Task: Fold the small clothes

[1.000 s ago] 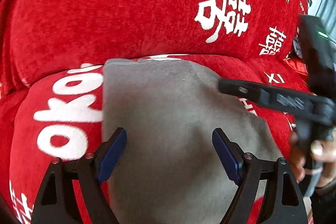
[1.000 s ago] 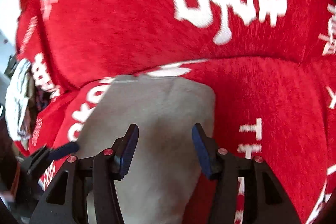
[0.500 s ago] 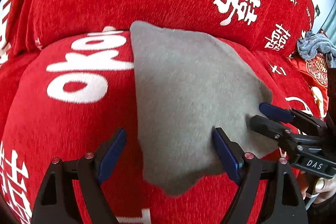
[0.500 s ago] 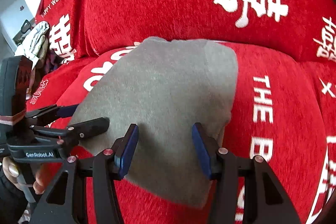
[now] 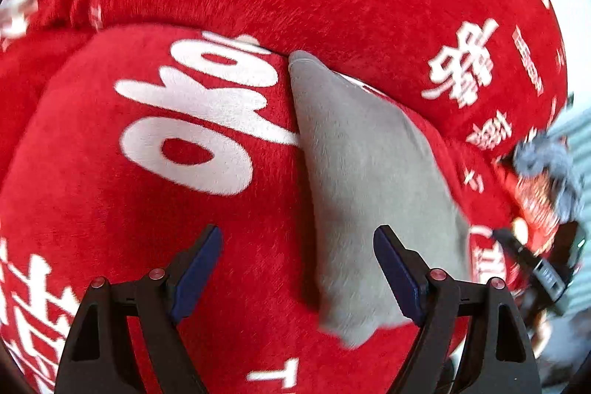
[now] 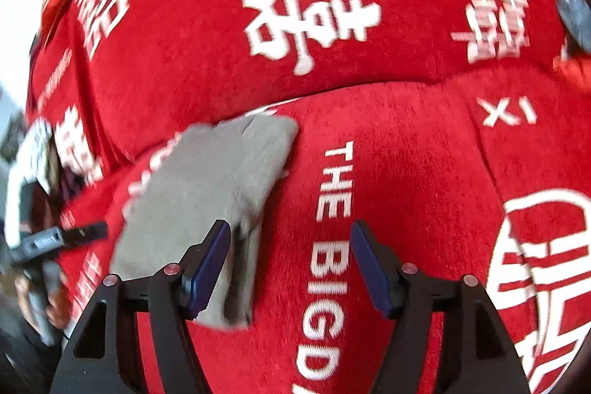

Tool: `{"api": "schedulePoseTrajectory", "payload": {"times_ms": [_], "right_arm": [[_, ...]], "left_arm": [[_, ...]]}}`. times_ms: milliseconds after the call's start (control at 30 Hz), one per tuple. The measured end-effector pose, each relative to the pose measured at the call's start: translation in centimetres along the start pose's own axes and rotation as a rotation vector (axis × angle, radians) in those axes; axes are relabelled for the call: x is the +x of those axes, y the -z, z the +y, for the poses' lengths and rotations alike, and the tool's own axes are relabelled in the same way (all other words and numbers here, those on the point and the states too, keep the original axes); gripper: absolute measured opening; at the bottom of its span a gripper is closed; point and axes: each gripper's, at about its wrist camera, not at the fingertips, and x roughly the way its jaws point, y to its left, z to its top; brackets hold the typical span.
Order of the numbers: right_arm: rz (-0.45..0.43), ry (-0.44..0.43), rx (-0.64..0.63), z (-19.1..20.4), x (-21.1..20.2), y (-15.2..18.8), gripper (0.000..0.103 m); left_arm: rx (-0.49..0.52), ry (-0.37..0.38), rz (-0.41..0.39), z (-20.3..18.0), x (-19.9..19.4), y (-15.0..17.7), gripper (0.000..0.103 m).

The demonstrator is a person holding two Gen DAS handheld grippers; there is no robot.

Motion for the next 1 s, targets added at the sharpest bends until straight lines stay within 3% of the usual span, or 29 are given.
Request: {"api": "schedulePoseTrajectory", "payload": {"times_ms": [133,367,533,600,767,1000], "right_arm": [[0.071,-0.122,0.122,-1.3,3.6,-1.6,0.072],[0.246,-0.209,0.142,0.8,11.3,-0.6,0.072],[0.253,-0.257,0.101,2.5,14.0,0.0,0.071],[0.250,-0.253,0.075,3.0,14.6,-0.1,0.066],[0.236,-0.241,-0.016,4.0,14.6,-0.3,0.047],[0.175,-0.176,-0.117,5.3,13.2,0.2,0.042]], "left_arm": [[-0.020,0.102,0.106,-1.9,3.4,-1.6,0.085],[0.015,0.099,0.219,-4.2,9.0,-1.9,0.085],[0.061,0.095,0.169,-4.9,9.5,-2.1,0.084],[0.082,0.076,0.153,-5.2,9.7,-2.2,0.084],[0.155,0.034,0.094,-6.1,9.3,-1.9,0.068],[0.239,-0.019,0.046,-7.2,8.3,-1.4,0.056]]}}
